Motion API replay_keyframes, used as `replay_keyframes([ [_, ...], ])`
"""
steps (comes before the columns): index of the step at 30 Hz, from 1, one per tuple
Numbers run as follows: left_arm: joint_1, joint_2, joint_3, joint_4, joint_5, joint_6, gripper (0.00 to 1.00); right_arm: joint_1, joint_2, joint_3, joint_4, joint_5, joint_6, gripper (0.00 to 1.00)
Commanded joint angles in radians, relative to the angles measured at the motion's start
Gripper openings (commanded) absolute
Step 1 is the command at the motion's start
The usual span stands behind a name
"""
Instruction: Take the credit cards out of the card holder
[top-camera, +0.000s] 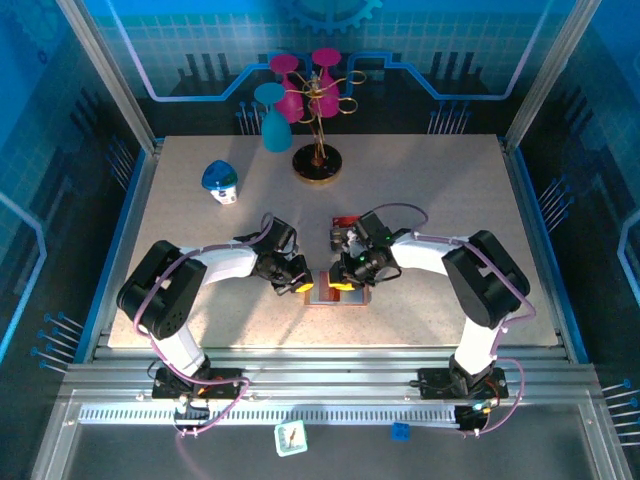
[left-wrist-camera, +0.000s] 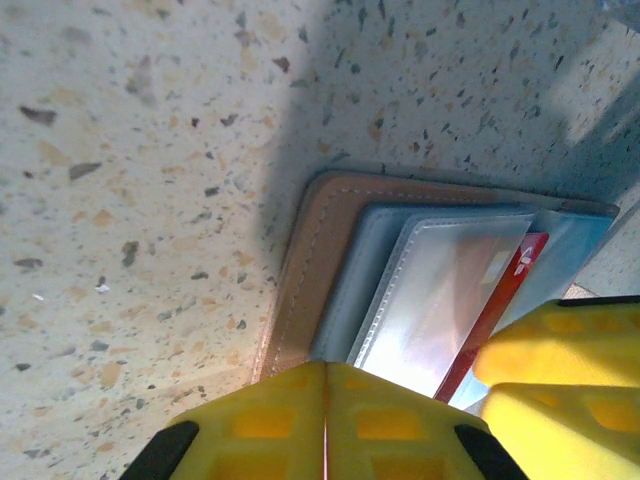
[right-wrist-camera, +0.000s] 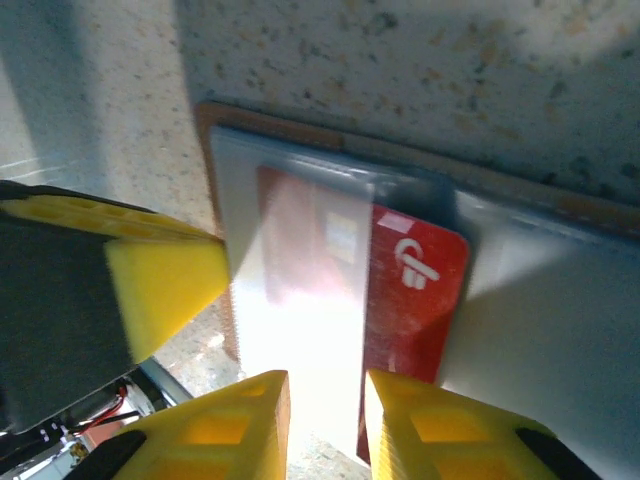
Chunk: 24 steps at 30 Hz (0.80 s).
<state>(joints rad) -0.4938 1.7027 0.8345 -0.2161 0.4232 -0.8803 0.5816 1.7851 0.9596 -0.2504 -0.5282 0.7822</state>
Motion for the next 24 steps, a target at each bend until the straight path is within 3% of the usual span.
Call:
replay_keyframes([
  [1, -0.002, -0.012, 0.027, -0.06, -0.005, 0.03, 0.08, -0.011, -0.044, -0.023, 0.051, -0.033, 0.026, 0.26],
  [9, -0.015, -0.046, 0.067, -0.112, -0.002, 0.041, 0.08, -0.044, -0.038, -0.054, 0.066, -0.052, 0.028, 0.26],
  [17, -0.066, 0.016, 0.115, -0.114, 0.02, 0.052, 0.08, -0.076, -0.033, -0.069, 0.045, -0.053, 0.007, 0.26],
  [24, -0.076, 0.046, 0.126, -0.164, -0.026, 0.077, 0.08, -0.08, -0.026, -0.072, 0.043, -0.058, -0.001, 0.27],
])
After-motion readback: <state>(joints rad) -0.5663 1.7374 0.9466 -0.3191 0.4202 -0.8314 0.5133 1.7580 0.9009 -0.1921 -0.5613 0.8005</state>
